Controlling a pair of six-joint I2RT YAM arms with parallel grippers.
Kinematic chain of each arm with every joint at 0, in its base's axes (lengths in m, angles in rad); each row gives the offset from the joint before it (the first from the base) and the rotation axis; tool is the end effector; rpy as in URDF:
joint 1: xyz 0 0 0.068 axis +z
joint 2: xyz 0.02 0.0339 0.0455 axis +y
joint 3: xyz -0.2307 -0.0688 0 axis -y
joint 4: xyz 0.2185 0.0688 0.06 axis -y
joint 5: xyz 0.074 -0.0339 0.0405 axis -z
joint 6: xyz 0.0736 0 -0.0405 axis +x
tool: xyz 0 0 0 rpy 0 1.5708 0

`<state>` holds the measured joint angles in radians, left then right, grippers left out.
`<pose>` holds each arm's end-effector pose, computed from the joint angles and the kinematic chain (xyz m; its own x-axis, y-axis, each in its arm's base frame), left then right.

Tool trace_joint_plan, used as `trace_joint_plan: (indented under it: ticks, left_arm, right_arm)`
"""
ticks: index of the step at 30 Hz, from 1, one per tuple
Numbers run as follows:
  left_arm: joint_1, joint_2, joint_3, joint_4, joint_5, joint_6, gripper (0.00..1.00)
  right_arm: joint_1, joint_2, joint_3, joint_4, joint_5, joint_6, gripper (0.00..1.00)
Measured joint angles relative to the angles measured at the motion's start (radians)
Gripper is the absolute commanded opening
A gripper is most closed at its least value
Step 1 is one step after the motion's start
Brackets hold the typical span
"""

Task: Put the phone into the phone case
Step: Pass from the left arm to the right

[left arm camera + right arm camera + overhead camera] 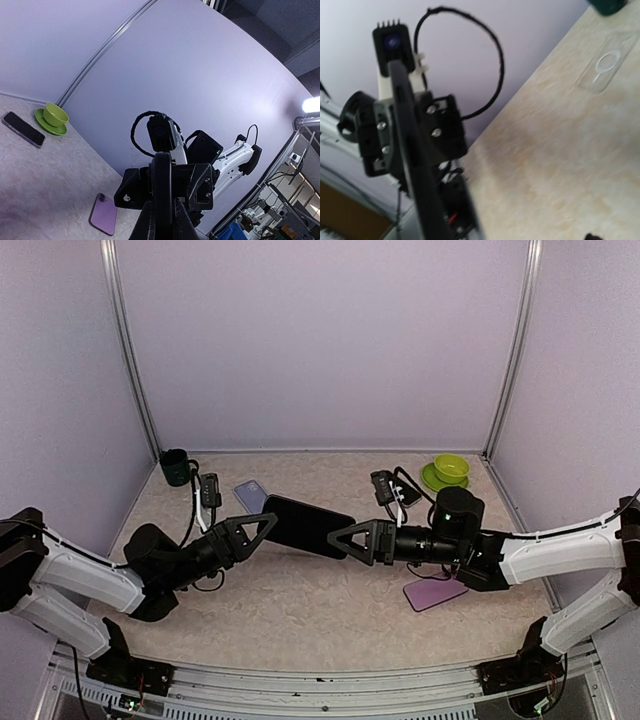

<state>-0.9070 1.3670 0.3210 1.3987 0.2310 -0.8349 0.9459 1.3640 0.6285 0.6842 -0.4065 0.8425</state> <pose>0.1539 -0.2241 0.2307 -0.5236 -0.5017 -0.6886 0.7613 0.0873 -0.6425 0.1615 0.2736 0.2299 -0.7483 0.1343 -0.6496 -0.6272 0.1755 0.7588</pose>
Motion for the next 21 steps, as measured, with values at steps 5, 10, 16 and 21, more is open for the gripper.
trace_joint_plan:
  ticks: [5, 10, 16, 21]
  left_arm:
    - [0.0, 0.01, -0.001, 0.0, -0.015, -0.003, 0.0]
    - [0.0, 0.014, -0.001, -0.001, -0.035, -0.006, 0.0]
    - [0.0, 0.042, -0.001, -0.001, -0.044, -0.021, 0.0]
    - [0.0, 0.076, -0.001, 0.002, -0.051, -0.041, 0.0]
  right_arm:
    - [0.0, 0.053, 0.002, 0.053, -0.071, 0.048, 0.86]
    - [0.0, 0.097, 0.003, 0.108, -0.12, 0.089, 0.85]
    - [0.0, 0.106, 0.009, 0.141, -0.146, 0.105, 0.84]
    - [0.0, 0.106, 0.016, 0.161, -0.16, 0.108, 0.81]
